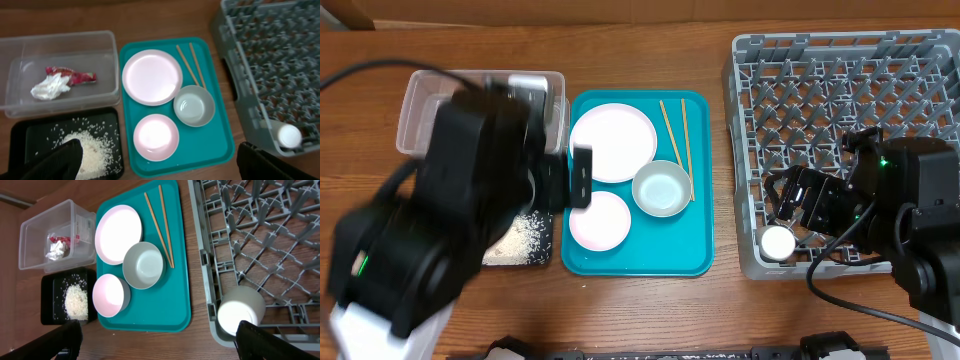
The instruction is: Sort waste into correct bins and load items into the dishwasher
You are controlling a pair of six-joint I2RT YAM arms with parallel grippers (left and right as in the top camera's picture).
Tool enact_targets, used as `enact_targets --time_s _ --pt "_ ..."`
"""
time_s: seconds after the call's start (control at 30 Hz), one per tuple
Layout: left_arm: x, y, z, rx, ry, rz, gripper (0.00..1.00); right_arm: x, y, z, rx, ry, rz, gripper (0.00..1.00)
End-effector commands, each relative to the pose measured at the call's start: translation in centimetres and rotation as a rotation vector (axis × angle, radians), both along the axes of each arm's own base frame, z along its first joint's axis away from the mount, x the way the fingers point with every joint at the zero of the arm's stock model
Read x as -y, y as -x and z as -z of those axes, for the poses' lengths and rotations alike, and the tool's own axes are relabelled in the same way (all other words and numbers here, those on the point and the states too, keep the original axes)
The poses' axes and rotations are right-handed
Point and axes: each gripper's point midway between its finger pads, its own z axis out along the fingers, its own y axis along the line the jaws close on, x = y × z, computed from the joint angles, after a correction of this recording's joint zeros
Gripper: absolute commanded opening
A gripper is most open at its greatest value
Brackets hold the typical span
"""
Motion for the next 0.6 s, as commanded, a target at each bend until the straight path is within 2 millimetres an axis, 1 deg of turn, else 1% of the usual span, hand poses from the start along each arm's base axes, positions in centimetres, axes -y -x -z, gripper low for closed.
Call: enact_targets --time_s 0.0,0.07,0.13,0.3,0.37,0.4,0.43,0.5,0.57 --pt "0.8 1.6 -1.0 0.044 -0.001 0.061 1.0 0.2 -0.1 -0.5 0.023 0.006 0.005 1.0" --pt "1.8 2.9 -1.5 0.045 0.043 0.125 1.0 0.2 -0.1 -0.5 0.023 0.006 0.005 1.0" --pt "1.9 3.4 -1.7 0.048 0.055 0.139 1.0 0.2 -0.1 -0.5 0.023 0.006 0.005 1.0" --pt "0.0 3.9 -0.6 0.023 -0.049 0.11 1.0 0.2 -0.1 -0.5 0.023 0.006 0.005 1.0" --pt "-0.3 3.0 -1.1 0.066 -0.061 0.08 1.0 0.2 -0.1 -0.5 0.023 0.006 0.005 1.0" --pt "-0.5 2.3 -1.7 0.101 -0.068 0.055 1.0 0.2 -0.1 -0.5 0.023 0.006 0.005 1.0" --pt "-0.9 1.2 -2.3 0.153 -0.087 0.022 1.0 0.2 -0.1 -0.5 0.023 0.006 0.005 1.0" --pt "-0.8 -0.6 -3.6 0.27 -0.083 0.032 1.0 0.2 -0.1 -0.5 0.023 0.006 0.005 1.0" --pt "-0.7 -1.5 -4.4 0.346 -0.038 0.054 1.0 0.2 -0.1 -0.5 0.023 0.006 0.005 1.0"
